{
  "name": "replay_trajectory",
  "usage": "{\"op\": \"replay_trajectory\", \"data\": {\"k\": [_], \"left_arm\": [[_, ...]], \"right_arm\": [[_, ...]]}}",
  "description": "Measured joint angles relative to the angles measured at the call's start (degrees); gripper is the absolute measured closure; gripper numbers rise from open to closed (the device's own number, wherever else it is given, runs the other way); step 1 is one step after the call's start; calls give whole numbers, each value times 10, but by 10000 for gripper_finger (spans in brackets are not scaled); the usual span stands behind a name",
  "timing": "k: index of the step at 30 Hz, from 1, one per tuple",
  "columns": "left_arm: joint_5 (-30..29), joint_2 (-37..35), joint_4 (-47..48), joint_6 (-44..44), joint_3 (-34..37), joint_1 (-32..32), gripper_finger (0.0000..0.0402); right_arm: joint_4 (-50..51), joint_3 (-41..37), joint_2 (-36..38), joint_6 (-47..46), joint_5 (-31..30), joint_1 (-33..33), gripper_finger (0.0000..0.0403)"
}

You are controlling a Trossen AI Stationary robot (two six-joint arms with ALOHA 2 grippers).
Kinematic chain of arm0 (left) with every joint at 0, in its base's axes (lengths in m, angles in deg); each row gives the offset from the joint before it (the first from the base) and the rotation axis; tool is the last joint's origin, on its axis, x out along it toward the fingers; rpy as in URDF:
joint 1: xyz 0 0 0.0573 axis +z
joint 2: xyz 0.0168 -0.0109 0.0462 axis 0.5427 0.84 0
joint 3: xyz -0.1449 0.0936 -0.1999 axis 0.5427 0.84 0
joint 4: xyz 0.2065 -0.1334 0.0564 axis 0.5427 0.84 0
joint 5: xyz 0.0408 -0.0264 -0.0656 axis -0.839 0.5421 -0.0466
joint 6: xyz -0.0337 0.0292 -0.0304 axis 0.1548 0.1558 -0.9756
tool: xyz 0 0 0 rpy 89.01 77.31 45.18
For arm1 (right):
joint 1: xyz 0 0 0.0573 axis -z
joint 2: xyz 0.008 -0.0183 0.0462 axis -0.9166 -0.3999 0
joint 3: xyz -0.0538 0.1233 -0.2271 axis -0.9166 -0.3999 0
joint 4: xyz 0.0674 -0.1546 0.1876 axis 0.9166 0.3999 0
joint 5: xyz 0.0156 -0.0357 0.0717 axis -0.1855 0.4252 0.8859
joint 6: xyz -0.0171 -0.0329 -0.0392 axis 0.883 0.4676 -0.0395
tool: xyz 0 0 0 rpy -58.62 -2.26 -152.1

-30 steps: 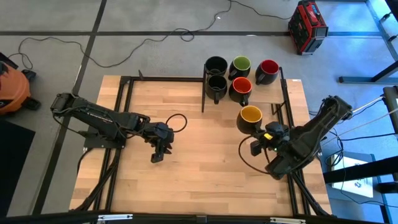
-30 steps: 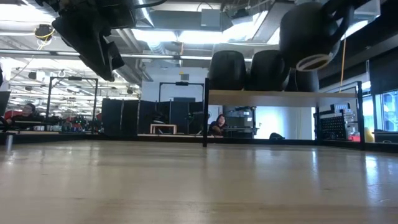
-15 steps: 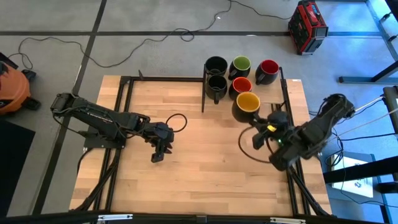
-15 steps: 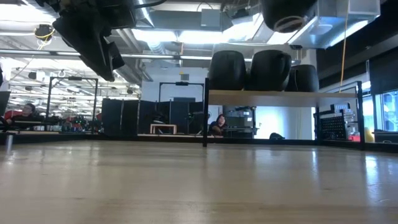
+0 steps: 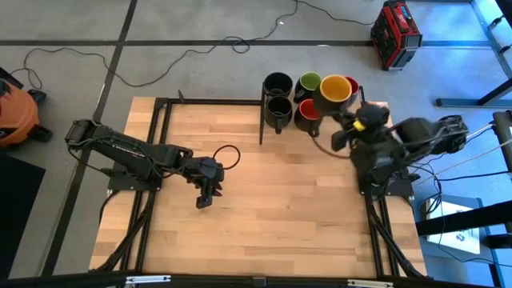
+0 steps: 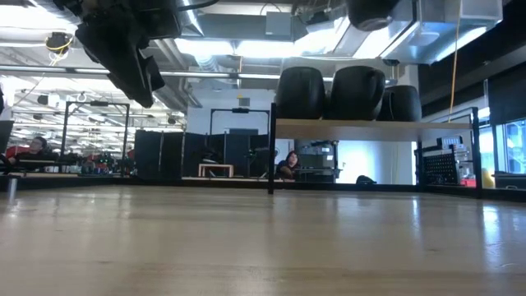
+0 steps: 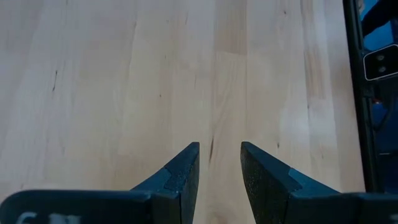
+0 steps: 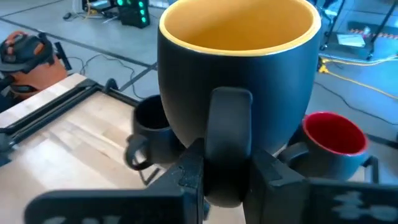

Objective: Place coffee mugs
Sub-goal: Put the black yellow mug on the shelf

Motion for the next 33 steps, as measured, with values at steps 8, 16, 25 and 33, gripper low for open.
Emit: {"op": "replay_trajectory", "data": {"k": [8, 16, 25, 33], "left_arm": [[-12, 0, 1, 0, 0, 0, 289], [-18, 0, 1, 0, 0, 0, 289], [-28, 0, 1, 5, 0, 0, 289], [-28, 0, 1, 6, 0, 0, 289]], "right_arm": [[0, -5, 72, 68, 17, 58, 354], [1, -23, 109, 108, 50, 116, 354], [2, -145, 129, 6, 104, 99, 354], [-1, -232, 138, -123, 103, 31, 354]]}}
